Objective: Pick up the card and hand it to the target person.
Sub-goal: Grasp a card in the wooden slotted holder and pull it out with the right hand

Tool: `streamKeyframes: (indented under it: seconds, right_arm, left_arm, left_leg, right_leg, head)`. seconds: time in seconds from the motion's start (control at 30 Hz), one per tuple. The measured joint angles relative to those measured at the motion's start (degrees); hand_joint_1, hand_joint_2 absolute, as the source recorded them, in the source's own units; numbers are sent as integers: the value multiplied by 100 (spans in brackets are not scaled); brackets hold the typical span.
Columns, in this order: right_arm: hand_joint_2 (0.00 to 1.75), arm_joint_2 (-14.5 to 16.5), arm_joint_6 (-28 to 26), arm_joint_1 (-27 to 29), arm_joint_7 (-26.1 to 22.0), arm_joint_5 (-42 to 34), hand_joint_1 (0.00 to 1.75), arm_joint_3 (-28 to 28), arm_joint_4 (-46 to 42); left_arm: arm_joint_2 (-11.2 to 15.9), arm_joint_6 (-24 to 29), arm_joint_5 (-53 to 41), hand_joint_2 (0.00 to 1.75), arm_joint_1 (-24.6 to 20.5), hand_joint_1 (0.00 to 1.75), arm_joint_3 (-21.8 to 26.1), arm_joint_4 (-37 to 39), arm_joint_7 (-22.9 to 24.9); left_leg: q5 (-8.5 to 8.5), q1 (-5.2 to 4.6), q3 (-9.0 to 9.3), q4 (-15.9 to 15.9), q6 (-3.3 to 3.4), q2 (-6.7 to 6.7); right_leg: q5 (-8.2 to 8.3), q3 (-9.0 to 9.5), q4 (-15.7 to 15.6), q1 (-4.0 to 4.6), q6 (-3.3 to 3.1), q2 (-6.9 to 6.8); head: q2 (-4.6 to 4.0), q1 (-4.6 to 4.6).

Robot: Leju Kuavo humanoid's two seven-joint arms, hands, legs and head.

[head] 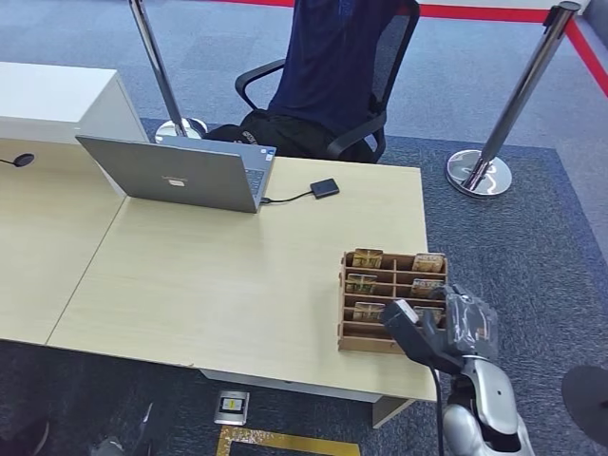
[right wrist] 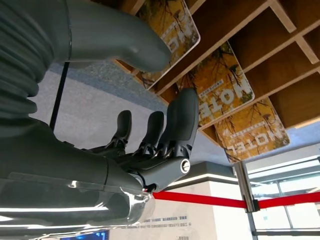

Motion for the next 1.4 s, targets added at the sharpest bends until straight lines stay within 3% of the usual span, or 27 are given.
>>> streamKeyframes:
  seconds: [1.1,1.4]
  right_arm:
    - [175,-80,13,183,-18,-45,84,1,11]
    - [175,-44,12,63,-103,-103,95,4,200]
  left_arm:
    - [-2,0,26,0,0,0,-1,8,45]
    - [-2,0,45,0,0,0,-2,9,45]
  left_leg:
    - [2,0,0,0,-1,0]
    - [2,0,0,0,-1,0]
  right_leg:
    - [3,-1,0,0,-4,0]
    - [5,-1,0,0,-5,0]
  head:
    - [0,1]
    - [0,0]
